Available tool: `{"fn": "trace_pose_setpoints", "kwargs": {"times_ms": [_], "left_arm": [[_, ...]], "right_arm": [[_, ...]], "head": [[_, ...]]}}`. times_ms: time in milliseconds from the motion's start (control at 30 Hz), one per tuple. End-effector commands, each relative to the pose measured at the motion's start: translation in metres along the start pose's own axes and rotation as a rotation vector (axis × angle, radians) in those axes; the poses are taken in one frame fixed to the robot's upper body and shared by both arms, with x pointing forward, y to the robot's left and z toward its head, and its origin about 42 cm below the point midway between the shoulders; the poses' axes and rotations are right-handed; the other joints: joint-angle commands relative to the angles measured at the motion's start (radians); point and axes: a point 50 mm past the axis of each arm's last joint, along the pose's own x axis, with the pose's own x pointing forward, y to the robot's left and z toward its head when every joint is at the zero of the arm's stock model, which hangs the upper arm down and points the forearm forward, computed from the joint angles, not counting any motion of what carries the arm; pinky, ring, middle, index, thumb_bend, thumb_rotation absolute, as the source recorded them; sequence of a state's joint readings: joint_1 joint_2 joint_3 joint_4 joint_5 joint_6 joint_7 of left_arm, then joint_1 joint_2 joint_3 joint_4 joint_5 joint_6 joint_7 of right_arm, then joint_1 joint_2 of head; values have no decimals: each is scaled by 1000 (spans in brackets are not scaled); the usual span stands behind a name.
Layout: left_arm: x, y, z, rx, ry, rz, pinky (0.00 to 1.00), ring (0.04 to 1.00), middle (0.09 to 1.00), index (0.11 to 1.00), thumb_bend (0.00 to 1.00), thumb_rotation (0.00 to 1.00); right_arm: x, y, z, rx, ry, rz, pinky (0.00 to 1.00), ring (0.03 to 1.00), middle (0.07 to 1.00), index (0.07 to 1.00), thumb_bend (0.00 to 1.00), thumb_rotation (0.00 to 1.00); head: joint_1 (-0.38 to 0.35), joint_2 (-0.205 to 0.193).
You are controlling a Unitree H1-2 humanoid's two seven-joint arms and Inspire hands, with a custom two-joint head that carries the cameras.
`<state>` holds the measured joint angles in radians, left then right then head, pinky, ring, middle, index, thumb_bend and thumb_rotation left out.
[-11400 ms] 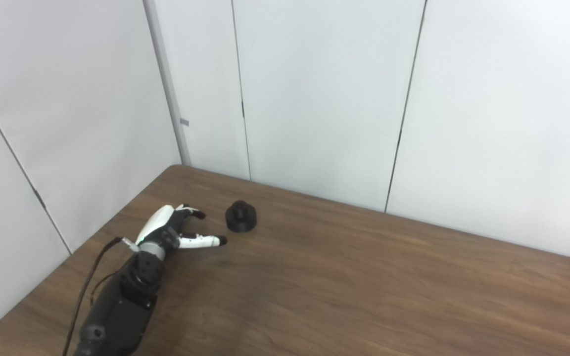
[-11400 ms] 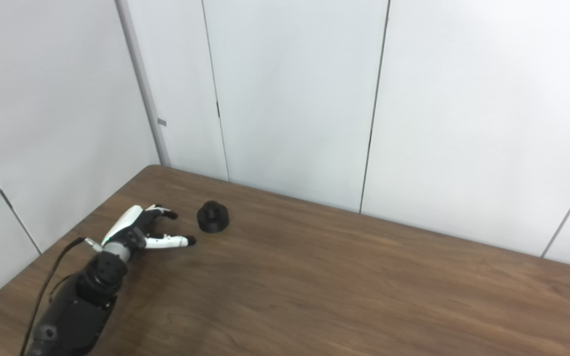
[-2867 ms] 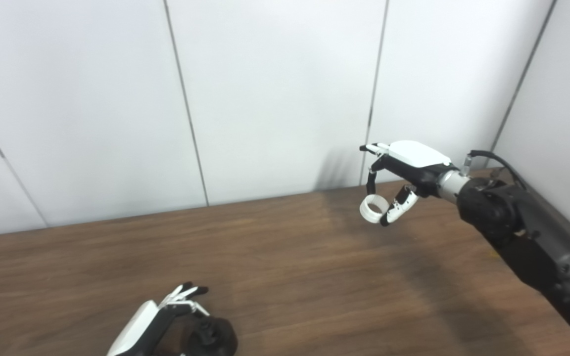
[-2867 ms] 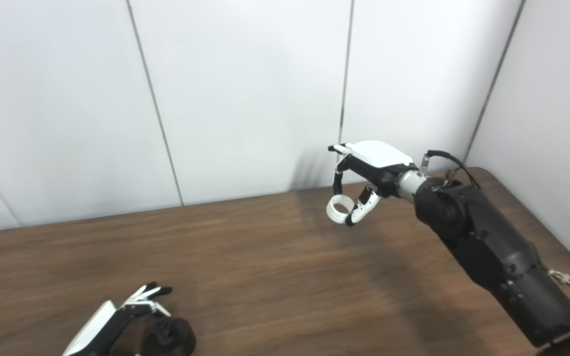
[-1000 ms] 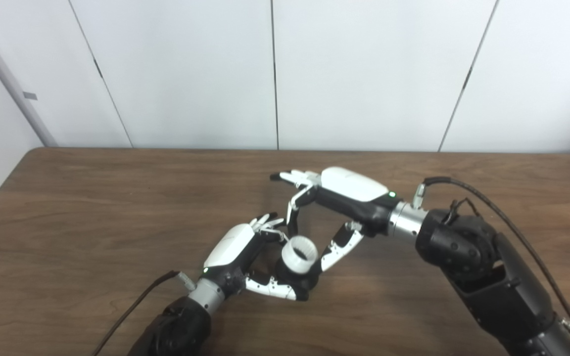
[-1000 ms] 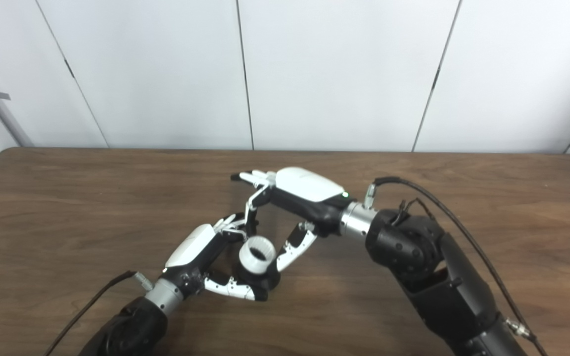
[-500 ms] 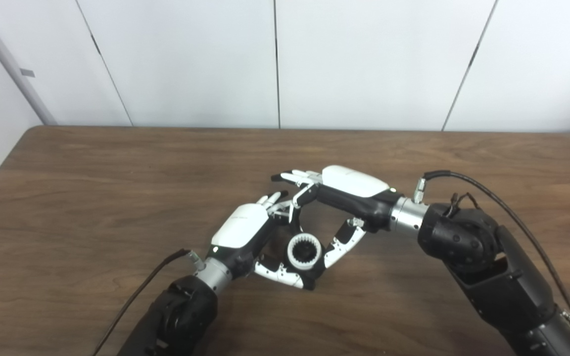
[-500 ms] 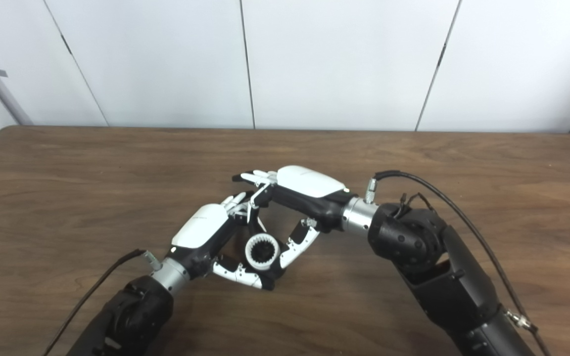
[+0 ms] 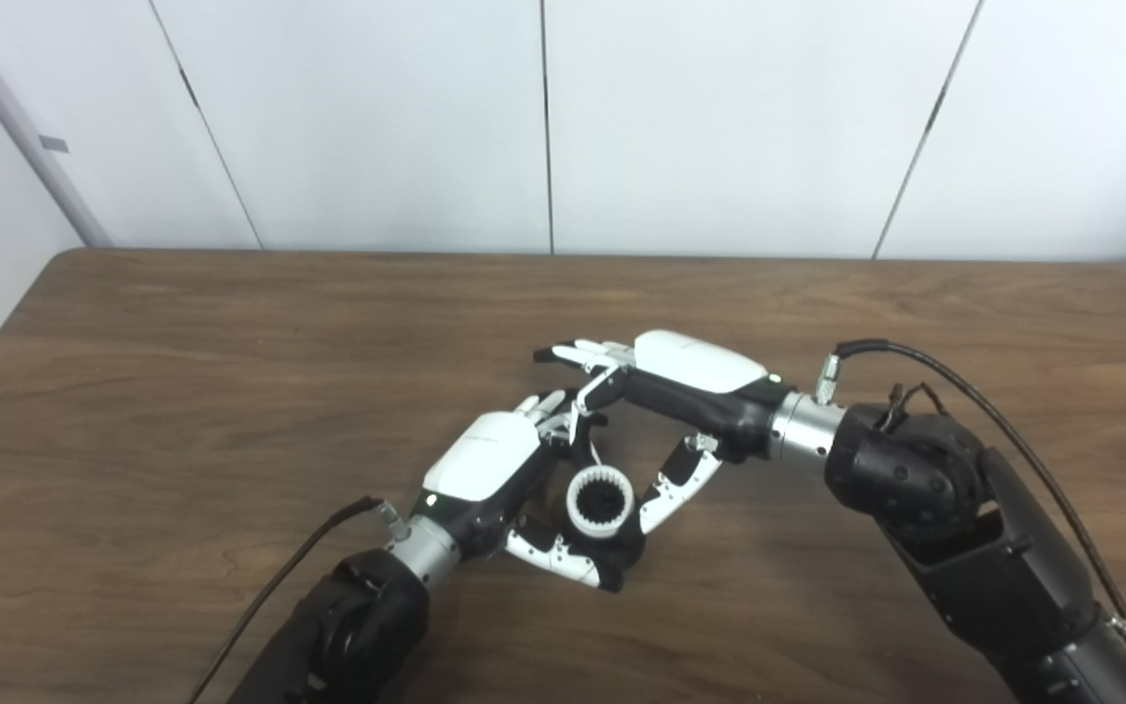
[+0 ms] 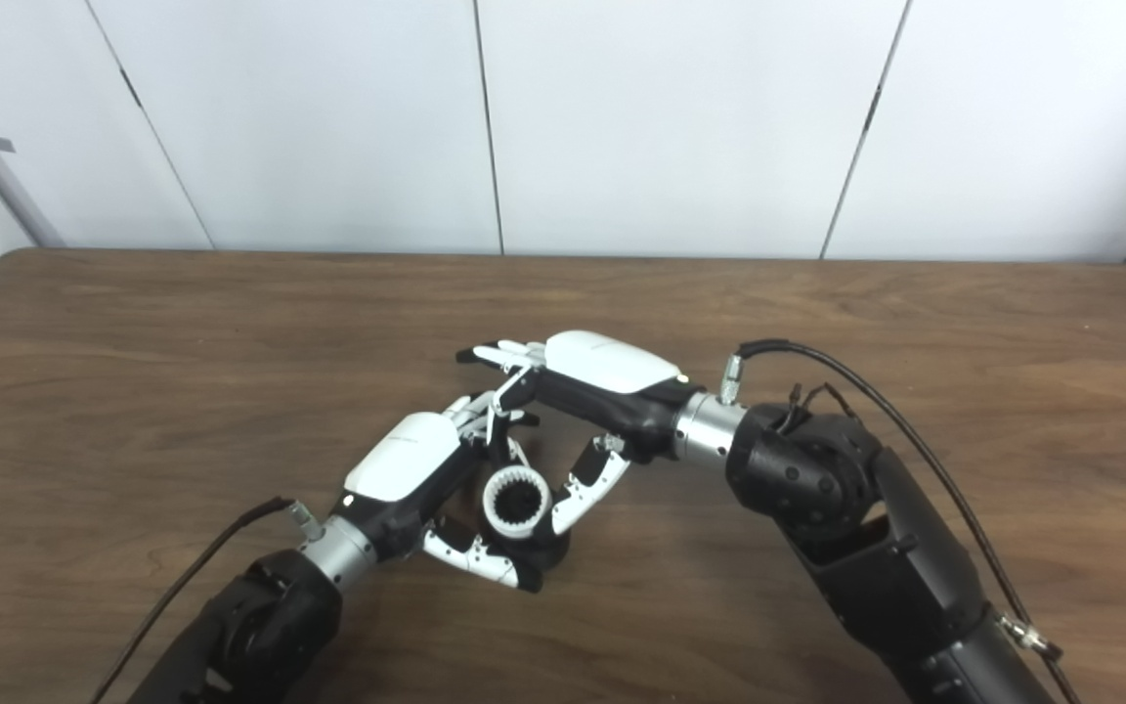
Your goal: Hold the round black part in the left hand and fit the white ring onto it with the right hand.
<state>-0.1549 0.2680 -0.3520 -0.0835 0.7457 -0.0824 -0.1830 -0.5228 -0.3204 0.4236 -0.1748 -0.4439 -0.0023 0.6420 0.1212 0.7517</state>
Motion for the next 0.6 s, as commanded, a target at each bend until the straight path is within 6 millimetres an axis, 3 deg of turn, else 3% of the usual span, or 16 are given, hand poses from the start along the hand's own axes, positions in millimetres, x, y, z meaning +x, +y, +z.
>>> {"fn": "trace_pose_setpoints", "kwargs": {"times_ms": [0, 567], "left_arm": [[2, 12, 8, 23, -44, 30, 1000, 1000, 889, 480, 519, 46], [-4, 16, 10, 15, -58, 37, 1000, 1000, 897, 480, 519, 47]], "right_arm": [[1, -20, 13, -36, -49, -50, 1000, 1000, 980, 475, 522, 128], [-4, -18, 7, -32, -30, -40, 1000, 1000, 980, 474, 522, 129]], "head": [[2, 1], [-4, 9]]}}
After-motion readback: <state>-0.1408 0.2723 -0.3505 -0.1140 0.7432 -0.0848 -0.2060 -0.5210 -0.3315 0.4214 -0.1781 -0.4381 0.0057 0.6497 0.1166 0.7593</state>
